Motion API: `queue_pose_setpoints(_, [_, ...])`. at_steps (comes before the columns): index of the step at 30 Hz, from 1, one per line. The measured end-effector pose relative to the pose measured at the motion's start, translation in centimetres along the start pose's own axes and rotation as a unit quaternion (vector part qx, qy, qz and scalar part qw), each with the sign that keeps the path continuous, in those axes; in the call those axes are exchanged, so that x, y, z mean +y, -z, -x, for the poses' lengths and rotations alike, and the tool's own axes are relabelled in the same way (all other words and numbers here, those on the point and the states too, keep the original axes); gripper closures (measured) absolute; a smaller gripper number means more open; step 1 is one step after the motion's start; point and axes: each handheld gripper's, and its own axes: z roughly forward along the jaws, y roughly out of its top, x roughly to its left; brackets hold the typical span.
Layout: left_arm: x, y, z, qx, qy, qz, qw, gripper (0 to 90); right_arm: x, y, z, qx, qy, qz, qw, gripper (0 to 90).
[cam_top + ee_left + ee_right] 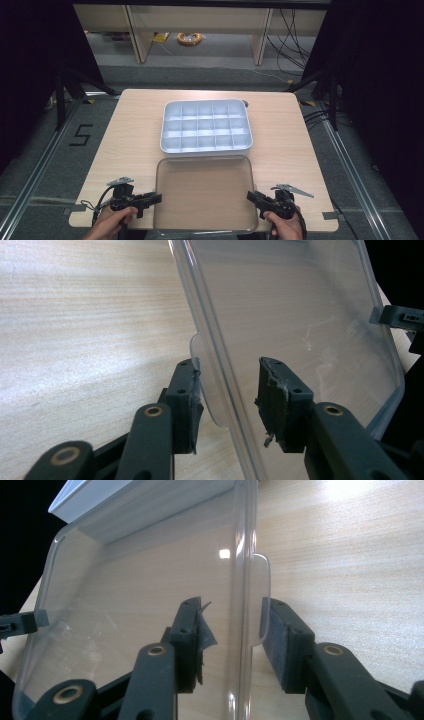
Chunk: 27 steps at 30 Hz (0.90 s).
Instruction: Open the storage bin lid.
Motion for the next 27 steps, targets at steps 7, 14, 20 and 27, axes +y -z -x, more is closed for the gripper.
queue_pose_setpoints(7, [0.0,-0.3,0.1,0.001,0.005,-0.001,1.0000,59.1,0.1,0.0,-0.2,-0.006,-0.002,-0.015,0.9999,59.6])
queue_pose_setpoints(14, [0.1,-0.3,0.0,0.012,0.000,-0.005,0.9999,57.5,0.0,-0.2,-0.6,-0.014,0.006,-0.019,0.9997,57.7])
queue_pose_setpoints(20, [0.1,-0.3,-0.2,0.017,0.003,-0.006,0.9998,56.2,0.0,-0.6,-1.1,-0.023,0.028,-0.030,0.9989,55.5])
queue_pose_setpoints(27, [0.3,-0.3,0.0,0.025,0.001,-0.001,0.9997,48.4,0.1,-0.7,-1.0,-0.032,0.019,-0.023,0.9990,49.9])
